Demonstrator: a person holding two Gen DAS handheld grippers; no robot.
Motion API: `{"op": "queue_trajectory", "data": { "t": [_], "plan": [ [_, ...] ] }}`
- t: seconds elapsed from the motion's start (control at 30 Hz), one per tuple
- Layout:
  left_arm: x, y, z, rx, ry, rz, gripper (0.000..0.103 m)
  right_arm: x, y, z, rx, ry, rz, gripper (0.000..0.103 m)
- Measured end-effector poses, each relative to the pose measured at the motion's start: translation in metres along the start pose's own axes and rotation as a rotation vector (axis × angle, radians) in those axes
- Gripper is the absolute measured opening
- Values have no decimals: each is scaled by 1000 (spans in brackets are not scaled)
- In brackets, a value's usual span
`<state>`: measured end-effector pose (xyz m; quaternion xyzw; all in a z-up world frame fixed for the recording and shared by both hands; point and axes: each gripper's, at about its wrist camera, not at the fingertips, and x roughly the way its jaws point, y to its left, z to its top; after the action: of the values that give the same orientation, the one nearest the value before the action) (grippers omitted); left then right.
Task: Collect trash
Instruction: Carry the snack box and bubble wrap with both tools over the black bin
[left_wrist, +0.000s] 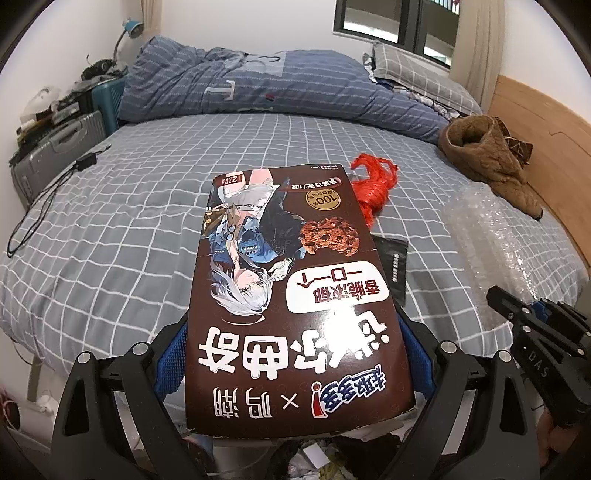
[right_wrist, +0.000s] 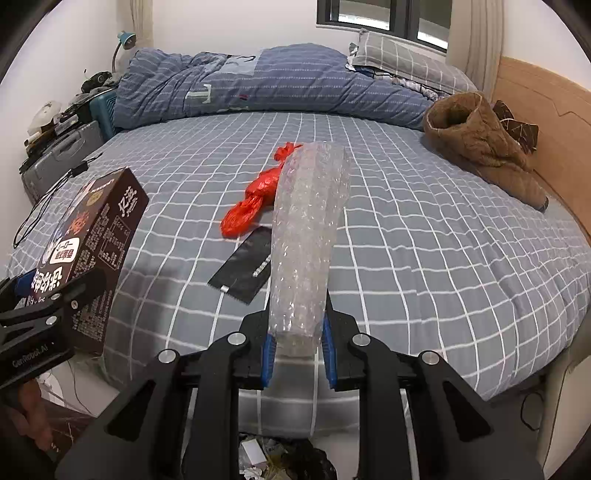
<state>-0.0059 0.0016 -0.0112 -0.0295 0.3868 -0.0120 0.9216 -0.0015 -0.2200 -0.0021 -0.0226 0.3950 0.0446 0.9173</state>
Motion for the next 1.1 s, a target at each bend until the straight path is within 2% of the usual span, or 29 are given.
{"op": "queue_trajectory", "data": {
  "t": [0.6,1.1],
  "plan": [
    [-43,-19,-52,20,18,-10,91,-42,10,-49,-28,24,2,20],
    [-83,-20,-100,23,44,-5,91,-79,16,-94,-32,52,34,20]
  ]
}}
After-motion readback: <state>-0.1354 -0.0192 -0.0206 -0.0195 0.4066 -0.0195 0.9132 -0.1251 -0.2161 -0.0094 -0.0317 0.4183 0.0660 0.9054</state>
